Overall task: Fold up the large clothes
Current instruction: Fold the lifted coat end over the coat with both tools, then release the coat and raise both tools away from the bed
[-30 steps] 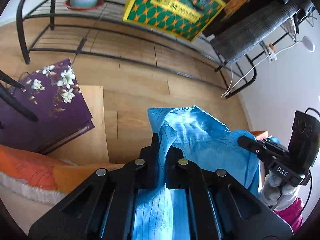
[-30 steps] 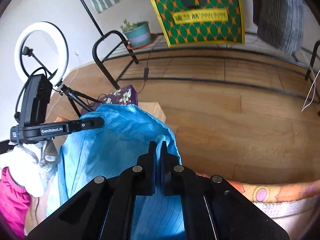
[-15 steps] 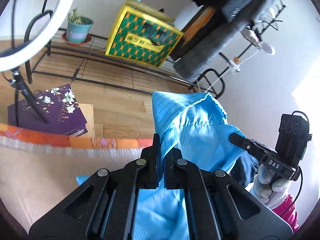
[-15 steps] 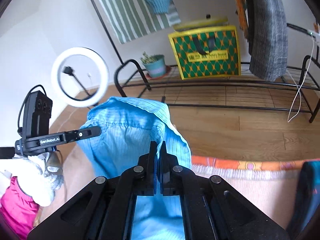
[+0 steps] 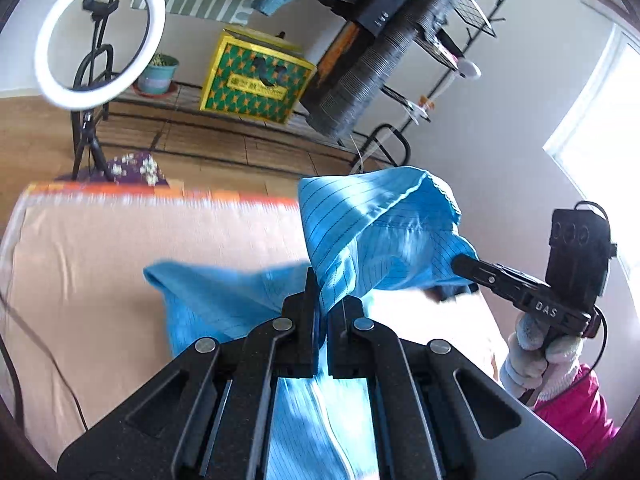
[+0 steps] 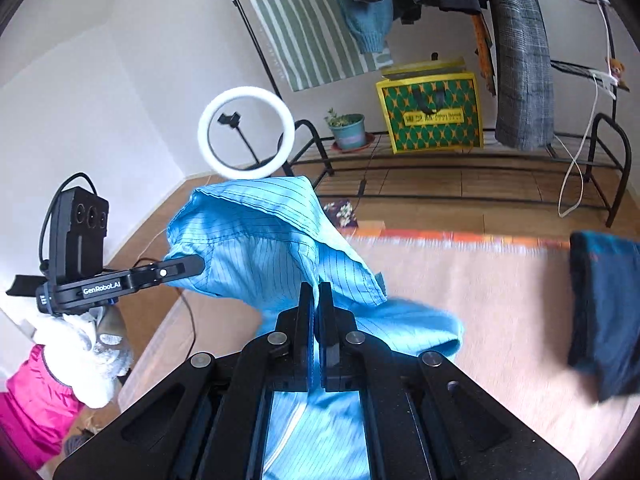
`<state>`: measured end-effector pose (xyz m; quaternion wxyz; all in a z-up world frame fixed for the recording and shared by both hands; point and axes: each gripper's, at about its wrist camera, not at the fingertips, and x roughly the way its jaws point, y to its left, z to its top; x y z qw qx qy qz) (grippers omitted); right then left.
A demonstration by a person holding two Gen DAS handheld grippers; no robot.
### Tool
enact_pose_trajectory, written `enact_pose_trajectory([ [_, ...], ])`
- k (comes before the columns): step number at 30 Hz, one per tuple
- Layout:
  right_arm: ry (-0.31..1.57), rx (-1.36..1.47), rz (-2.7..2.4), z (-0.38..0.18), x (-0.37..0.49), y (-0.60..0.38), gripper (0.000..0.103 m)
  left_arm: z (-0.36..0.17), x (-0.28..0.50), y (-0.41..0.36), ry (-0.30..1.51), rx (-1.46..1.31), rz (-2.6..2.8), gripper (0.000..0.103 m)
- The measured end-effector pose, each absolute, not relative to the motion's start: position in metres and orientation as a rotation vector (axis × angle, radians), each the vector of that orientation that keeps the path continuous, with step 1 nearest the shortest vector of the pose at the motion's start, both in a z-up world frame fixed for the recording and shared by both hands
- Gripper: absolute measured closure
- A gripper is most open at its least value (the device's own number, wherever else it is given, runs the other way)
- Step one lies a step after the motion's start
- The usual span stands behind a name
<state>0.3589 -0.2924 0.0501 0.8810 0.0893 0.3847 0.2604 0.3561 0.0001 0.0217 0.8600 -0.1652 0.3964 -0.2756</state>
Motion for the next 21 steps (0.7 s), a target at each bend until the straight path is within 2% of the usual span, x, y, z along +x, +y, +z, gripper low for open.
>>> enact_pose_trajectory([
  [5, 0.85, 0.173, 0.559, 0.027, 0.297, -0.289, 0.103, -0.018, 0.286, 0.001, 0.879, -0.34, -0.575, 0.103],
  [14, 0.99, 0.136, 0.568, -0.044, 0.216, -0.281, 0.103, -0.1, 0.205, -0.008, 1.035, -0.289, -0.518, 0.103],
  [18, 1.048, 0.086, 0.568, -0.066, 0.197, -0.276, 0.102, -0.112, 0.186, -0.008, 1.065, -0.263, -0.501, 0.103],
  [21, 1.035, 0.051, 0.584, -0.056, 0.186, -0.276, 0.101, -0.1, 0.168, 0.003, 1.045, -0.257, -0.489, 0.102],
])
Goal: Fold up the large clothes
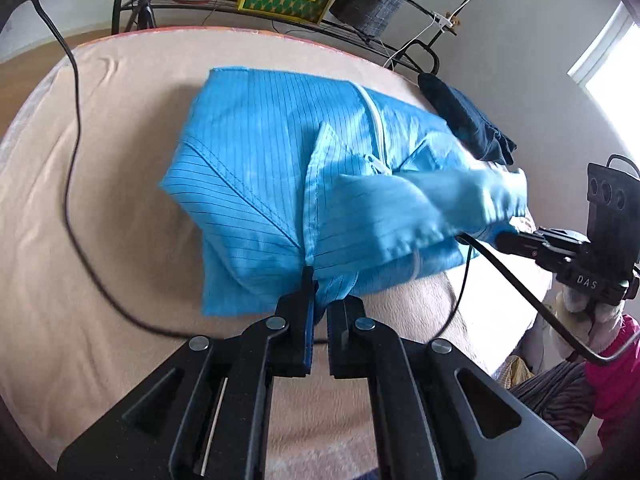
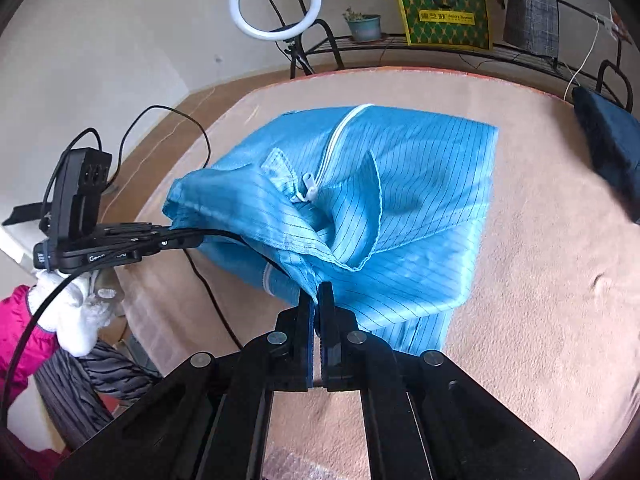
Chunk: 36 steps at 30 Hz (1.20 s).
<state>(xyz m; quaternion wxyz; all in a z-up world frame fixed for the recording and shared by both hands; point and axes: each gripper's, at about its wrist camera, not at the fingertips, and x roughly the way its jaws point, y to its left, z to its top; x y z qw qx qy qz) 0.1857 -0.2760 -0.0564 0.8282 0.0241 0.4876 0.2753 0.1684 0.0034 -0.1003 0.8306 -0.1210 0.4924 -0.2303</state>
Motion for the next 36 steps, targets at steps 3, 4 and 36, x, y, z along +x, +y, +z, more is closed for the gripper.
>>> enact_pose_trajectory([
  [3, 0.973, 0.091, 0.585, -0.03, 0.17, -0.291, 0.1, -0.075, 0.146, 0.023, 0.99, -0.3, -0.479, 0.102],
  [4, 0.941, 0.095, 0.577, -0.021, 0.163, -0.296, 0.1, -0.061, 0.136, 0.03, 0.965, -0.314, -0.481, 0.102],
  [36, 0.632, 0.271, 0.521, 0.122, 0.081, -0.376, 0.044, 0.098, 0.09, 0.099, 0.781, -0.571, -0.486, 0.052],
])
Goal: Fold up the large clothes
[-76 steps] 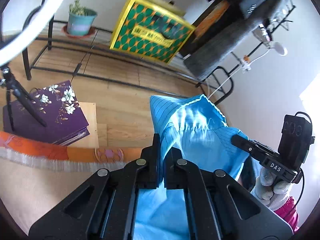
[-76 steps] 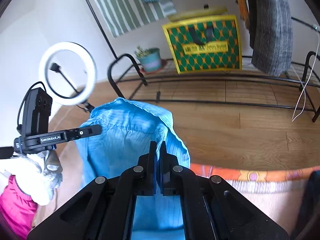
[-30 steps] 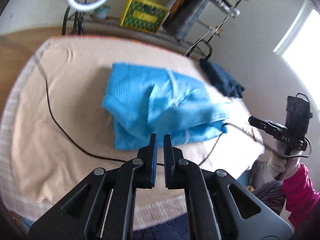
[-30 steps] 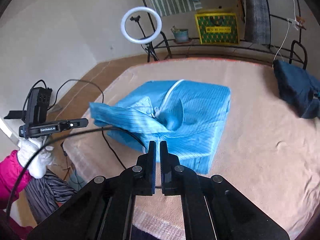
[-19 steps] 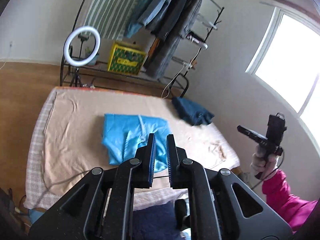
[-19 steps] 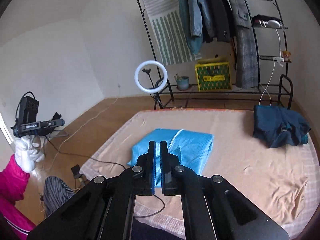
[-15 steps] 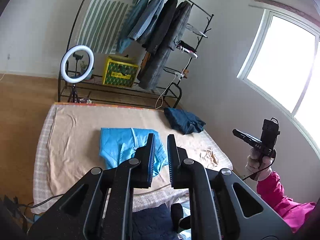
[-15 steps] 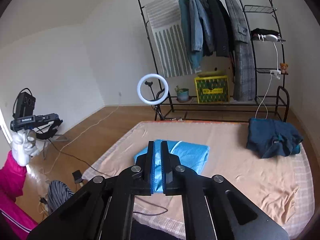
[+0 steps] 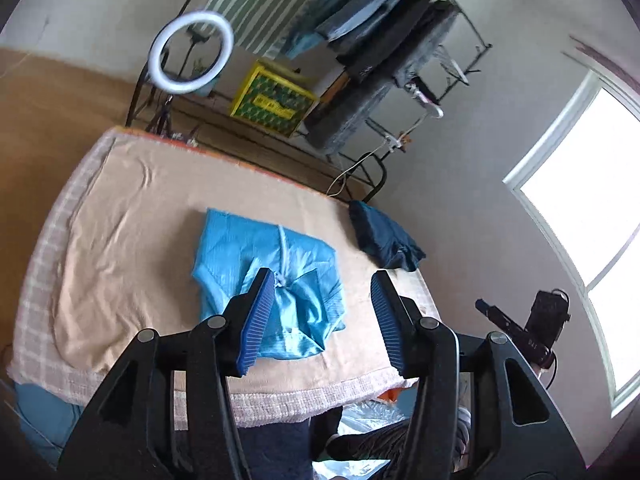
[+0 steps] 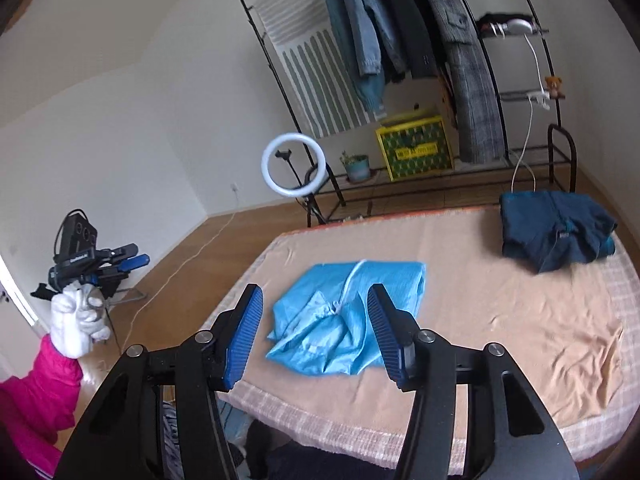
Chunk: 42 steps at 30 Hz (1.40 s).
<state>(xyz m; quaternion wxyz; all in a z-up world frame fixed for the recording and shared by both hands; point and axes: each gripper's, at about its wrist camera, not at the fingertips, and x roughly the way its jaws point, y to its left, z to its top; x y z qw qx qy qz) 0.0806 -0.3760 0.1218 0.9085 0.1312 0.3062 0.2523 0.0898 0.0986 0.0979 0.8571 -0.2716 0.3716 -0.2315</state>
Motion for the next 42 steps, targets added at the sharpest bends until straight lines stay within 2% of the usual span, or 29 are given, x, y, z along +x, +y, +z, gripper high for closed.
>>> enact_pose_trajectory([
  [1, 0.663, 0.272, 0.505, 0.107, 0.092, -0.372, 0.035, 0.077, 0.104, 0.1, 0.817, -0.61, -0.482, 0.052],
  [2, 0.694, 0.27, 0.481, 0.091, 0.103, -0.366, 0.034, 0.048, 0.122, 0.1, 0.869, -0.653, -0.474, 0.052],
  [7, 0.862, 0.297, 0.425, 0.018, 0.157, -0.349, 0.034, -0.039, 0.181, 0.099, 1.016, -0.674, -0.382, 0.052],
  [11, 0.968, 0.439, 0.393, -0.037, 0.193, -0.355, 0.034, -0.099, 0.226, 0.099, 1.152, -0.698, -0.332, 0.052],
  [16, 1.069, 0.482, 0.32, -0.086, 0.224, -0.361, 0.034, -0.144, 0.252, 0.103, 1.175, -0.806, -0.308, 0.052],
  [17, 1.079, 0.487, 0.331, -0.09, 0.228, -0.361, 0.034, -0.147, 0.254, 0.101, 1.169, -0.823, -0.324, 0.055],
  [19, 1.07, 0.482, 0.362, -0.091, 0.234, -0.36, 0.034, -0.151, 0.258, 0.093, 1.186, -0.821, -0.379, 0.085],
  [20, 1.064, 0.476, 0.38, -0.092, 0.237, -0.357, 0.034, -0.15, 0.259, 0.087, 1.193, -0.787, -0.406, 0.095],
  [21, 1.07, 0.472, 0.395, -0.091, 0.238, -0.356, 0.035, -0.147, 0.259, 0.081, 1.193, -0.745, -0.419, 0.1],
  [23, 1.075, 0.459, 0.419, -0.094, 0.243, -0.351, 0.047, -0.146, 0.256, 0.072, 1.196, -0.672, -0.436, 0.103],
  [25, 1.109, 0.445, 0.438, -0.1, 0.247, -0.346, 0.099, -0.146, 0.246, 0.071, 1.212, -0.662, -0.427, 0.103],
  [26, 1.121, 0.446, 0.453, -0.101, 0.248, -0.346, 0.099, -0.145, 0.241, 0.072, 1.212, -0.657, -0.425, 0.103],
  [29, 1.124, 0.414, 0.493, -0.099, 0.243, -0.345, 0.1, -0.144, 0.23, 0.073, 1.198, -0.554, -0.39, 0.103],
  [31, 1.14, 0.406, 0.51, -0.104, 0.243, -0.345, 0.099, -0.146, 0.23, 0.076, 1.198, -0.503, -0.324, 0.096],
  [35, 1.205, 0.409, 0.543, -0.112, 0.245, -0.351, 0.094, -0.13, 0.225, 0.084, 1.164, -0.467, -0.252, 0.095],
  [36, 1.188, 0.406, 0.559, -0.107, 0.245, -0.355, 0.092, -0.121, 0.222, 0.085, 1.136, -0.448, -0.238, 0.095],
  [38, 1.126, 0.434, 0.581, -0.094, 0.249, -0.369, 0.08, -0.098, 0.214, 0.086, 1.062, -0.445, -0.222, 0.095],
  [39, 1.087, 0.46, 0.564, -0.088, 0.253, -0.376, 0.071, -0.089, 0.213, 0.085, 1.027, -0.448, -0.228, 0.095],
  [42, 0.962, 0.477, 0.448, -0.071, 0.271, -0.388, 0.069, -0.069, 0.222, 0.07, 0.959, -0.451, -0.273, 0.095],
])
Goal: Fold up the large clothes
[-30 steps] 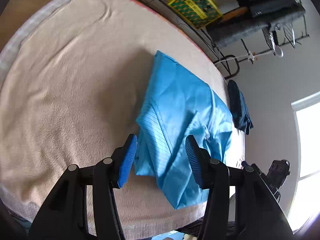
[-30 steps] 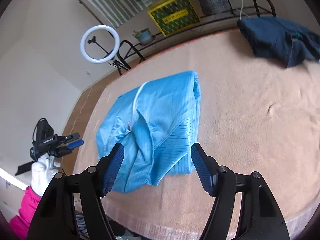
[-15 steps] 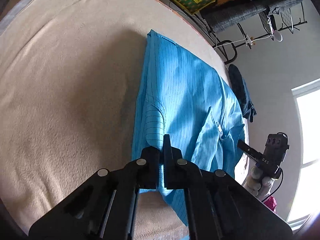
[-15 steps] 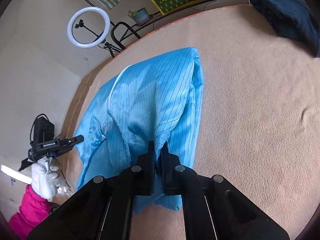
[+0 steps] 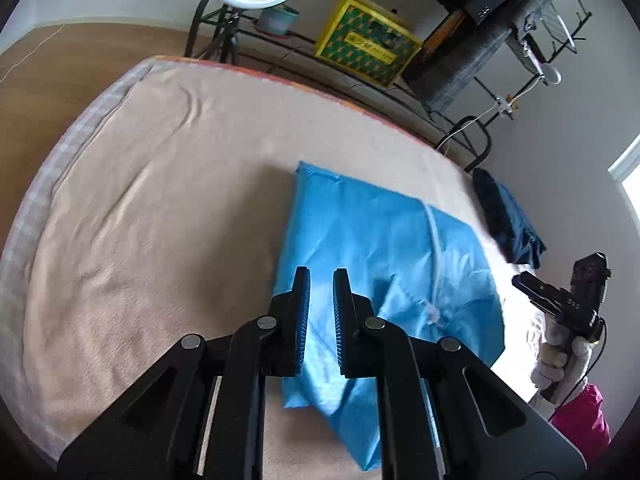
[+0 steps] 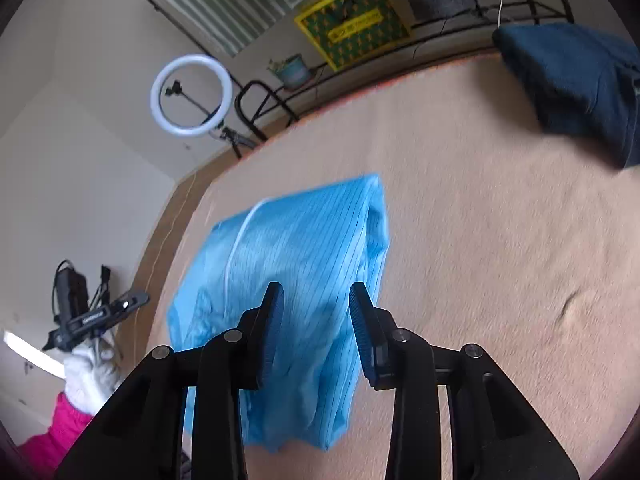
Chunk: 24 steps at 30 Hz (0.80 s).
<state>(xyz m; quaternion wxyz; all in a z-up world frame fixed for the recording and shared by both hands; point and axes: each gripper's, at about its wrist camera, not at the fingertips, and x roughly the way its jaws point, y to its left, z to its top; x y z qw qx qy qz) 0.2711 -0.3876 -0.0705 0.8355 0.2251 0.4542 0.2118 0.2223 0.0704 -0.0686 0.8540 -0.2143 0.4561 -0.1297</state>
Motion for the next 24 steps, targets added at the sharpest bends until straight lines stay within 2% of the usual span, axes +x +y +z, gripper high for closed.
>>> enact_pose_trajectory([
  [2, 0.921, 0.433, 0.434, -0.061, 0.282, -0.377, 0.074, -0.066, 0.236, 0.059, 0.968, -0.461, -0.313, 0.095],
  [4, 0.893, 0.382, 0.457, -0.055, 0.292, -0.356, 0.083, -0.066, 0.254, 0.041, 0.961, -0.444, -0.339, 0.095],
  [13, 0.951, 0.137, 0.532, -0.08, 0.333, -0.272, 0.083, -0.093, 0.336, -0.027, 0.997, -0.423, -0.466, 0.095],
  [17, 1.032, 0.013, 0.528, -0.113, 0.341, -0.258, 0.083, -0.14, 0.345, -0.035, 1.102, -0.345, -0.396, 0.095],
  [19, 1.048, -0.047, 0.538, -0.127, 0.341, -0.255, 0.083, -0.16, 0.34, -0.031, 1.112, -0.358, -0.397, 0.099],
  [24, 1.057, -0.063, 0.54, -0.122, 0.337, -0.262, 0.084, -0.152, 0.338, -0.024, 1.106, -0.38, -0.41, 0.1],
])
